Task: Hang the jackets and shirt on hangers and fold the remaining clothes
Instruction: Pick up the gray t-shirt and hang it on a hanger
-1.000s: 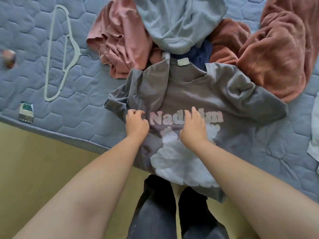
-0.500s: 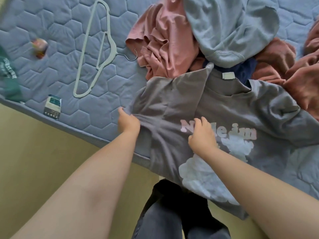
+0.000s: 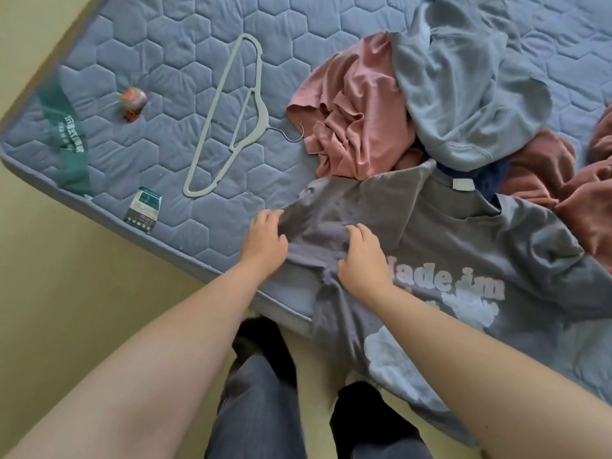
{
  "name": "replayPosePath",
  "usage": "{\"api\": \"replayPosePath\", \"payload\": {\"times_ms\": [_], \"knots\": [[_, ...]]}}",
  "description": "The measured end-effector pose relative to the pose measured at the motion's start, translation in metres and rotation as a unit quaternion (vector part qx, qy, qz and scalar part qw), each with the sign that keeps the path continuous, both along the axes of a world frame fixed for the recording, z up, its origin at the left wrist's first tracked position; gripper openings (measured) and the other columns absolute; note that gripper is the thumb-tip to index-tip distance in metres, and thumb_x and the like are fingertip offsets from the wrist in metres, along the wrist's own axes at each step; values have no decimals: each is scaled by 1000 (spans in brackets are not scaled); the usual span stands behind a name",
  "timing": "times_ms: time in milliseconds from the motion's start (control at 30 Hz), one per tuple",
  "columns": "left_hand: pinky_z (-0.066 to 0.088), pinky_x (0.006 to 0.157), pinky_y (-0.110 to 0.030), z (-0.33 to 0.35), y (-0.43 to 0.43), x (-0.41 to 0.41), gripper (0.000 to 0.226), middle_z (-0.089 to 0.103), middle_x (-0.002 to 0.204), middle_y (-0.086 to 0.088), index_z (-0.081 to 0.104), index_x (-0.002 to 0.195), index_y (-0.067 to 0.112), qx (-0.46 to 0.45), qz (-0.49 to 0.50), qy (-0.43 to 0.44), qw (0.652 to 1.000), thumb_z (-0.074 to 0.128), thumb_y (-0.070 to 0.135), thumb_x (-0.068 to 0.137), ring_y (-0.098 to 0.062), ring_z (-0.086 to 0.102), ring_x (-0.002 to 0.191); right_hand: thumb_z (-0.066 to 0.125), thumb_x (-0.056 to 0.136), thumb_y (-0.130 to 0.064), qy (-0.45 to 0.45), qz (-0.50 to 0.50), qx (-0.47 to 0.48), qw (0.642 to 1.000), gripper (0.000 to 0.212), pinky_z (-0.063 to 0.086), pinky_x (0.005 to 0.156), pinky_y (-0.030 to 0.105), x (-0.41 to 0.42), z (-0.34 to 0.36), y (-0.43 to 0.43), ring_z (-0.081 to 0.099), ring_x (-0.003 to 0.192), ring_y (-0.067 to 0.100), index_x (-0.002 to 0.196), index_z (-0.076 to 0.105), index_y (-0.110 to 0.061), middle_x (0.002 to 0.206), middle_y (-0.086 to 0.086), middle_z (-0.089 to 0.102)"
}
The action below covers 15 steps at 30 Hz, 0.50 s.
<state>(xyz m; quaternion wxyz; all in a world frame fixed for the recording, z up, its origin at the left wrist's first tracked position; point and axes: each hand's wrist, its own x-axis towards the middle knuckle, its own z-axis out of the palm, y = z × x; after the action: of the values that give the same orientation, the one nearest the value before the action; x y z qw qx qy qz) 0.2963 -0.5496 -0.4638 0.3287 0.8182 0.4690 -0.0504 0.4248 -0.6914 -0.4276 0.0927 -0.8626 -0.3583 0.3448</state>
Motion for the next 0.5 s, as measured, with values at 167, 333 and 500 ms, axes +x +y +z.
{"api": "replayPosePath", "payload": {"times_ms": [167, 333, 500], "knots": [[26, 110, -40, -9, 86, -15, 55, 32, 147, -12, 39, 141, 9, 34, 35, 39, 998, 52, 8, 88, -31, 29, 135, 51, 86, -7, 37, -52, 29, 998, 58, 30, 107, 34, -12, -7, 75, 30, 134, 25, 141, 33, -8, 147, 8, 32], [20, 113, -41, -33, 180, -28, 76, 11, 157, -13, 9, 152, 13, 8, 111, 146, 983, 53, 17, 90, -32, 17, 142, 51, 87, -11, 107, -180, -8, 978, 54, 37, 101, 34, -18, -24, 164, 44, 126, 28, 139, 38, -10, 139, 11, 43], [37, 98, -41, -54, 240, -23, 42, 49, 135, -17, 40, 132, 8, -93, 163, 112, 976, 52, 17, 94, -37, 46, 123, 51, 87, -11, 165, -259, -8, 952, 49, 40, 98, 33, -31, -47, 218, 52, 114, 26, 135, 42, -9, 131, 11, 51]]}}
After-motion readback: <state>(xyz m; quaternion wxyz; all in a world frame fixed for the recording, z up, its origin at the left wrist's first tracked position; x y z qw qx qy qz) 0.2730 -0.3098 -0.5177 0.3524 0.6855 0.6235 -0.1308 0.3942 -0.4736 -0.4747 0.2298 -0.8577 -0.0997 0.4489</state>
